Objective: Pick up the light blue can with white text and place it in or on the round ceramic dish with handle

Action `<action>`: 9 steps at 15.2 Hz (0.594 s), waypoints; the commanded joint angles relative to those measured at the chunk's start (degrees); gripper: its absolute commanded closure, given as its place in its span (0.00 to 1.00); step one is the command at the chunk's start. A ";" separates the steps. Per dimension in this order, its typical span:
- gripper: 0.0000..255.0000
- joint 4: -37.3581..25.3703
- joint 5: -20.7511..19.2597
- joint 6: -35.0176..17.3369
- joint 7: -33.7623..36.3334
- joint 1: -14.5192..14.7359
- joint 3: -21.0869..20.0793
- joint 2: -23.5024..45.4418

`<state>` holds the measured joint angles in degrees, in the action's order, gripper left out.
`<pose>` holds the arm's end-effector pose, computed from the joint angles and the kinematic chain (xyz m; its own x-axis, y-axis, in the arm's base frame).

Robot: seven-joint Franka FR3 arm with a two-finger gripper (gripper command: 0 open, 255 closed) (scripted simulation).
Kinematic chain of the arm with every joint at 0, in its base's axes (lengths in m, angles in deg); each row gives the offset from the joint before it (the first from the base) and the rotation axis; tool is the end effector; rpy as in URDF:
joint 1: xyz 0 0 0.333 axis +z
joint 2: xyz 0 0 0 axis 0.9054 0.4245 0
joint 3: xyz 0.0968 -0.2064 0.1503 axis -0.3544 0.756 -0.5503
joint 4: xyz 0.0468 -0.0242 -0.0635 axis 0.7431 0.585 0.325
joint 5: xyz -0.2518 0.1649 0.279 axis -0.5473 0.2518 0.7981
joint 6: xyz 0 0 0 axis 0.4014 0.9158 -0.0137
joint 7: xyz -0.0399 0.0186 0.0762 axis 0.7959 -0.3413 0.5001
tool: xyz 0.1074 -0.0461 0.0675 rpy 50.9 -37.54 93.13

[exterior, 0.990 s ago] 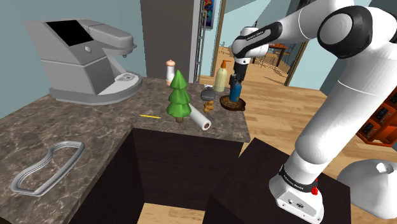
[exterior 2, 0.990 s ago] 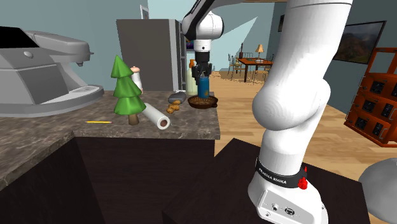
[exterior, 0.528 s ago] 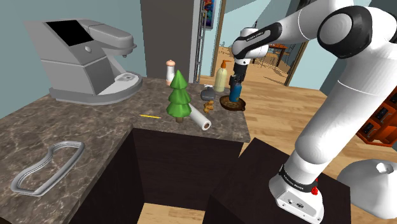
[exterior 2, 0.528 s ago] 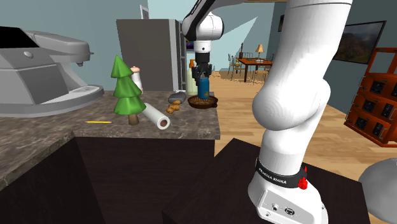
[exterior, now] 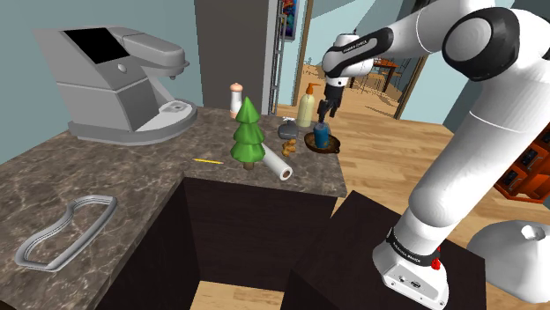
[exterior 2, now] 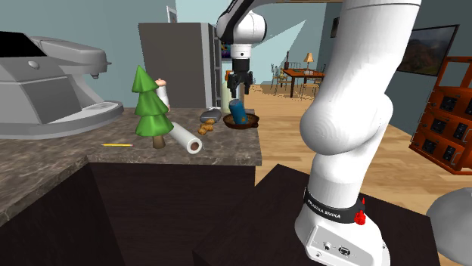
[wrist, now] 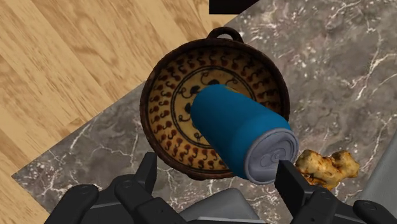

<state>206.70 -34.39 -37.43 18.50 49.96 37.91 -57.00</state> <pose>0.4863 -0.2806 0.3471 0.9977 -0.0667 0.0124 -0.0668 -0.9977 0.0115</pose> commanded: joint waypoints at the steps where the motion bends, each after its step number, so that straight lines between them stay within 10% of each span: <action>1: 0.00 -2.34 -0.40 3.70 0.38 0.11 -0.11 -1.37; 9: 0.00 -3.38 -0.51 5.17 0.46 0.12 -0.15 -1.82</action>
<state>203.35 -34.90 -32.28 18.96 50.08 37.76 -58.83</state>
